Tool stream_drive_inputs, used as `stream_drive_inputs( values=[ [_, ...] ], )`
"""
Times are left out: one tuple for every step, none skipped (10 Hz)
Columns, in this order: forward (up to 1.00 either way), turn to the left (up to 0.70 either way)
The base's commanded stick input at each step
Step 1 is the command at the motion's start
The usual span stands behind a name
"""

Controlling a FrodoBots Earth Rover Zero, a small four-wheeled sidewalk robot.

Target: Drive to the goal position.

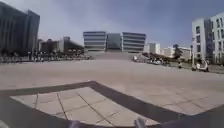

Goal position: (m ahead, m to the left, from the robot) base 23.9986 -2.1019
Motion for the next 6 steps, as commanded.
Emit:
stream_drive_inputs(
  values=[
    [1.0,0.32],
    [1.0,0.25],
    [1.0,0.03],
    [1.0,0.0],
    [1.0,0.0],
    [1.0,0.0]
  ],
)
